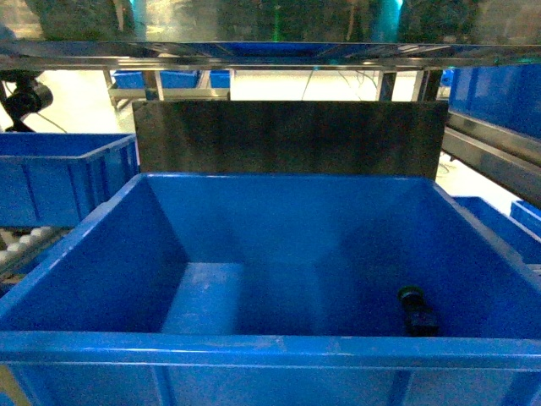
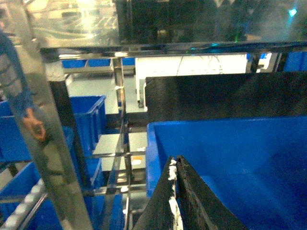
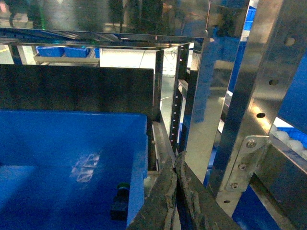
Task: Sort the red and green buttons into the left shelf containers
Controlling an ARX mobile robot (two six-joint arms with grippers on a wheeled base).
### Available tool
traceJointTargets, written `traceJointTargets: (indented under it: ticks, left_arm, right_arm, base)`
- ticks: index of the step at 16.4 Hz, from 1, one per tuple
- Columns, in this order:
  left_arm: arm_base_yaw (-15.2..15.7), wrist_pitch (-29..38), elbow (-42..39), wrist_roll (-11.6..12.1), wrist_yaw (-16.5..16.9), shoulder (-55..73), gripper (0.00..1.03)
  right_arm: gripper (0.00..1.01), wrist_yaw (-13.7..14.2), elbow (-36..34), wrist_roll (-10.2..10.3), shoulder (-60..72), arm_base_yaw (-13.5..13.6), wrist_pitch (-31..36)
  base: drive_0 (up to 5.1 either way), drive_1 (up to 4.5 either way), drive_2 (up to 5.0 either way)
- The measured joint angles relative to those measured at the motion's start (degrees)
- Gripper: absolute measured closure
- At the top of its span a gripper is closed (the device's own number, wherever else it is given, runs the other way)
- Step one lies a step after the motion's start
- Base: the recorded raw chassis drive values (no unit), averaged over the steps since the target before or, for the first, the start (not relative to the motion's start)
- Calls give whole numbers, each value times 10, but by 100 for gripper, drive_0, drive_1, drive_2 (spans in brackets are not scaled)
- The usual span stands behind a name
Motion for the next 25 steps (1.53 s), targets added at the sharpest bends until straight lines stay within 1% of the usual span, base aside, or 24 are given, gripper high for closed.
traceJointTargets:
  ticks: [1,2,4,7,11,18,22,23,24,25]
  left_arm:
    - [13,-18,-5,0,4,-16,101]
    - [18,-41,-10,-2,2,-42,101]
    - [14,-89,-10,-2,10,-101,101]
    - [14,-152,-11,-2,10,-170,101]
    - [14,-222,-11,-2,10,-246,101]
    - [14,-313,-11,-2,10,-338,101]
    - [14,-343,-11,-2,10,-369,101]
    - [14,-353,-11,-2,10,-378,101]
    - [14,-358,-11,-2,10,-383,101]
    - [14,-388,-10,-2,10,-403,101]
  right_arm:
    - [99,0,-3,0,-17,0,-16]
    - [99,0,-5,0,-38,0,-37]
    - [99,-1,-5,0,-96,0,-86]
    - [99,0,-6,0,-161,0,-147]
    - [99,0,-6,0,-229,0,-213]
    - [99,-1,-6,0,-313,0,-295]
    - [99,-1,-6,0,-340,0,-322]
    - [99,0,-6,0,-352,0,-339]
    - [99,-1,-5,0,-397,0,-407]
    - [99,-1,-5,0,-434,0,-430]
  base:
    - [0,0,0]
    - [0,0,0]
    - [0,0,0]
    - [0,0,0]
    - [0,0,0]
    - [0,0,0]
    - [0,0,0]
    - [0,0,0]
    - [0,0,0]
    - [0,0,0]
